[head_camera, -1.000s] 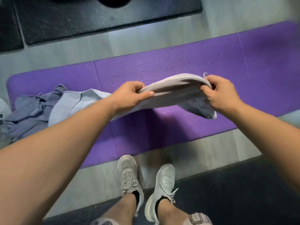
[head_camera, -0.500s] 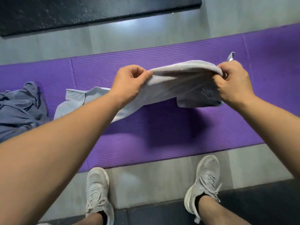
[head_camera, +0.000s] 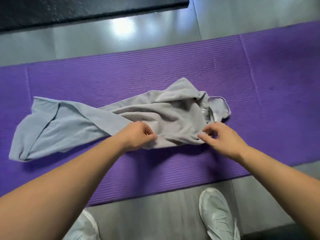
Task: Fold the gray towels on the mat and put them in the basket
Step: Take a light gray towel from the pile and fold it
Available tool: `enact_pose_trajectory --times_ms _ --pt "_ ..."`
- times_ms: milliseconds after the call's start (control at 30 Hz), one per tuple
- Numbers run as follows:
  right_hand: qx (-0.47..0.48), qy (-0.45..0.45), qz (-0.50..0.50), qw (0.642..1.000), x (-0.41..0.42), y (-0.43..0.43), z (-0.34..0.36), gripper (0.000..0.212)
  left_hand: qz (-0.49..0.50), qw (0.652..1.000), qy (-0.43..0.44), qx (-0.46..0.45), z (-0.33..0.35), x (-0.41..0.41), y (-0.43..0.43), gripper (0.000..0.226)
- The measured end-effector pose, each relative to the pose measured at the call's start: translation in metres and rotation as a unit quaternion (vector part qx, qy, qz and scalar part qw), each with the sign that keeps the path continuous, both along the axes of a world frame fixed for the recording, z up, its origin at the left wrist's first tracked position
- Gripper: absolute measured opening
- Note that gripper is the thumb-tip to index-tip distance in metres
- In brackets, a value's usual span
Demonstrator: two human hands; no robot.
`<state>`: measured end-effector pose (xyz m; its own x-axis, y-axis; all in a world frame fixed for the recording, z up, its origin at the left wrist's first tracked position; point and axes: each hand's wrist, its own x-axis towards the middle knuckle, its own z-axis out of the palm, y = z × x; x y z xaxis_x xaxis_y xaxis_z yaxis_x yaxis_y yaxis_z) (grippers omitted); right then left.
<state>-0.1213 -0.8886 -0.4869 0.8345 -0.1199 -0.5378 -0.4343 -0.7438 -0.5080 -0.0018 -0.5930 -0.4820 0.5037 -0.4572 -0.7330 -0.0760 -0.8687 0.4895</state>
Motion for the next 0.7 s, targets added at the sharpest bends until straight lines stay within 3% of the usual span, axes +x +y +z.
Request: enact_pose_trajectory --times_ms 100,200,300,433,567,700 --pt "0.015 0.037 -0.017 0.999 -0.01 0.0 -0.016 0.04 -0.073 0.997 -0.015 0.038 -0.003 0.003 -0.006 0.03" --pt "0.049 0.04 -0.086 0.994 -0.008 -0.008 -0.016 0.044 -0.019 0.995 -0.093 -0.024 -0.003 0.014 -0.02 0.017" --pt "-0.012 -0.052 -0.119 0.991 0.008 -0.03 -0.014 0.034 0.041 0.981 -0.158 -0.101 -0.001 0.032 -0.049 0.013" --pt "0.019 -0.131 -0.19 0.973 0.044 -0.062 -0.021 0.009 0.098 0.982 -0.054 -0.152 -0.013 0.039 -0.104 0.017" --pt "0.052 -0.14 -0.185 0.971 0.07 -0.073 -0.036 0.011 0.103 0.982 -0.02 -0.155 -0.032 0.027 -0.15 0.02" --pt "-0.002 -0.15 -0.053 0.987 0.086 -0.065 -0.048 0.022 0.098 0.96 -0.211 -0.156 -0.046 0.036 -0.15 0.011"
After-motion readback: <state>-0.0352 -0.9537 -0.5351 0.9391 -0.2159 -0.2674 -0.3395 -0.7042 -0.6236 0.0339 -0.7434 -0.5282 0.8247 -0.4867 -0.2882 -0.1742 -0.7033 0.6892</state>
